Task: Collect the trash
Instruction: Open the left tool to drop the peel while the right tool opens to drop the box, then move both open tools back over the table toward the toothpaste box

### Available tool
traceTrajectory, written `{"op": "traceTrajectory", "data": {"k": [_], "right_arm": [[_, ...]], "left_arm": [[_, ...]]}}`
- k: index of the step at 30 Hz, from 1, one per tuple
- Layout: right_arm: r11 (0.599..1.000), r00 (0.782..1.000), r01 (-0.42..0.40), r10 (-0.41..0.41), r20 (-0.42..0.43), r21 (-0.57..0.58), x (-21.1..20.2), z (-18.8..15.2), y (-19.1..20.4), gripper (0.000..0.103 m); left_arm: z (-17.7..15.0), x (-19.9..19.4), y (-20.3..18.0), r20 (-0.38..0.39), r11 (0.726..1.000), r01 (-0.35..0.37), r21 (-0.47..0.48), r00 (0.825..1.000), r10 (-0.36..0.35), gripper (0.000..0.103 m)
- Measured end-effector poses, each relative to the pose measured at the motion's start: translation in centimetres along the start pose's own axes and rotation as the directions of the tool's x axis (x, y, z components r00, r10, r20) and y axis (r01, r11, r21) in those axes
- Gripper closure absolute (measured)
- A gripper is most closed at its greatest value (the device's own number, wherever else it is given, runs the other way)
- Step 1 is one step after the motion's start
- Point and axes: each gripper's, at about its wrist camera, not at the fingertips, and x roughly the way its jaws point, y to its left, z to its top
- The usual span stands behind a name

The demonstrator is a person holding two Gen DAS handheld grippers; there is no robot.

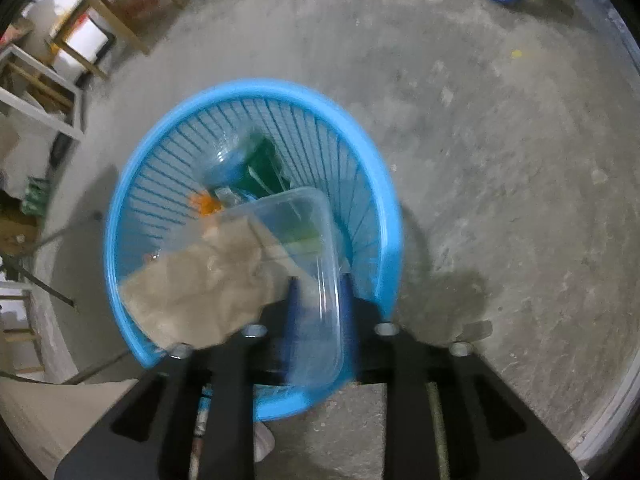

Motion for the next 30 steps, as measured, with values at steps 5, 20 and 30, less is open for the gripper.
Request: {"op": "traceTrajectory", "data": {"k": [5, 20, 30], "right_arm": [[1.000, 0.999, -0.008, 0.009, 0.042, -0.024, -0.8, -0.1, 0.5, 0.052], [0.977, 0.946, -0.174, 0.129, 0.298, 0.128, -9.4, -1.6, -4.4, 0.048], [0.953, 0.906, -0.290, 0.242, 0.346, 0.092, -14.8, -4.7, -3.5, 0.048]], "left_arm": [[-0.4, -3.8, 1.2, 0.091, 0.999, 0.031, -0.042, 0.995, -0.027, 0.039], [-7.5, -23.6, 1.8, 0.511, 0.994, 0.111, 0.006, 0.854, -0.098, 0.028], [-19.9, -29.4, 9.8, 0.696, 0.955, 0.230, -0.186, 0.717, -0.037, 0.024]]}}
